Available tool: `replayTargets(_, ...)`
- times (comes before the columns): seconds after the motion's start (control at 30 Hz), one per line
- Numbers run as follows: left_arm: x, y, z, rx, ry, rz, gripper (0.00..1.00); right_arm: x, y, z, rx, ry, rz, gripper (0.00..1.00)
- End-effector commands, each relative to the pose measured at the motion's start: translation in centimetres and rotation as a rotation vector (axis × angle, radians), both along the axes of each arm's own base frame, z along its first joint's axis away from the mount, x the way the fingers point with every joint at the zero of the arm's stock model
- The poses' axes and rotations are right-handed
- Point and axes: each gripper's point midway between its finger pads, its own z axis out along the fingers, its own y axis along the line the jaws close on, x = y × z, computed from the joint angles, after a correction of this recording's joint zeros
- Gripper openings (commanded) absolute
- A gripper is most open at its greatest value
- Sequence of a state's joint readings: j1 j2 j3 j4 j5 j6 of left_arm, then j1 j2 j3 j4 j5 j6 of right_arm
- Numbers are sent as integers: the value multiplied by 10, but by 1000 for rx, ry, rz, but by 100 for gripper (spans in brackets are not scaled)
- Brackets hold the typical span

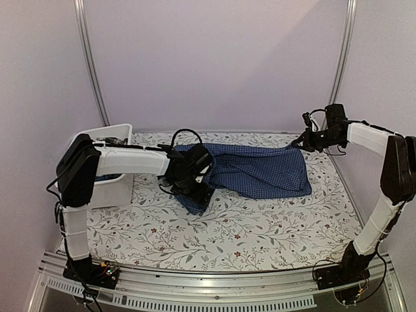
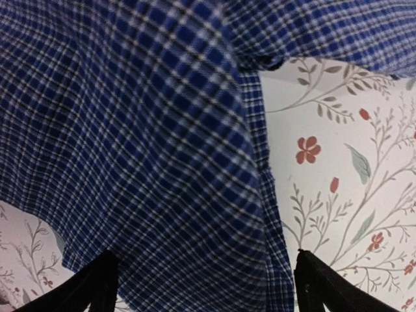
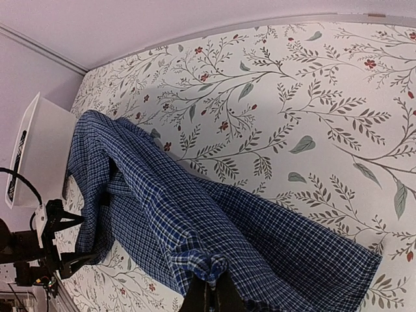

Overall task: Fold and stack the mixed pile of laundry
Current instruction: Pick up the crumpled shirt from the center of the board.

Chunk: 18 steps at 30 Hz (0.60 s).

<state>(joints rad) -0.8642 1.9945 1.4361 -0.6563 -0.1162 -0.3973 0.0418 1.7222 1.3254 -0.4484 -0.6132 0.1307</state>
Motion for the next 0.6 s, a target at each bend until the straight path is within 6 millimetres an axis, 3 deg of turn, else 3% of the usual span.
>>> replayTargets(0.0, 17, 26, -12, 191, -62, 62, 89, -6, -1, 11, -18, -26, 1, 0)
replayTargets(0.07, 22, 37, -8, 216, -79, 92, 68, -7, -3, 14, -29, -35, -4, 0)
replayTargets(0.1, 24, 41, -2, 204, -91, 105, 53, -7, -4, 15, -34, -38, -6, 0)
replayTargets(0.17, 30, 46, 24, 131, -125, 111, 24, -8, -5, 21, -40, -52, -9, 0)
replayTargets(0.23, 37, 39, 63, 20, -180, 85, 5, -9, -7, 31, -50, -77, -19, 0)
replayTargets(0.27, 41, 35, 88, -37, -226, 66, 0, -8, -9, 37, -57, -92, -30, 0)
replayTargets(0.33, 49, 31, 150, -148, -341, 52, 0, -5, -14, 60, -71, -146, -58, 0)
replayTargets(0.47, 76, 55, 263, -322, -522, 111, 0, 4, -24, 137, -98, -318, -121, 0)
replayTargets(0.57, 83, 78, 340, -420, -666, 143, 0, 5, -32, 199, -114, -451, -173, 0)
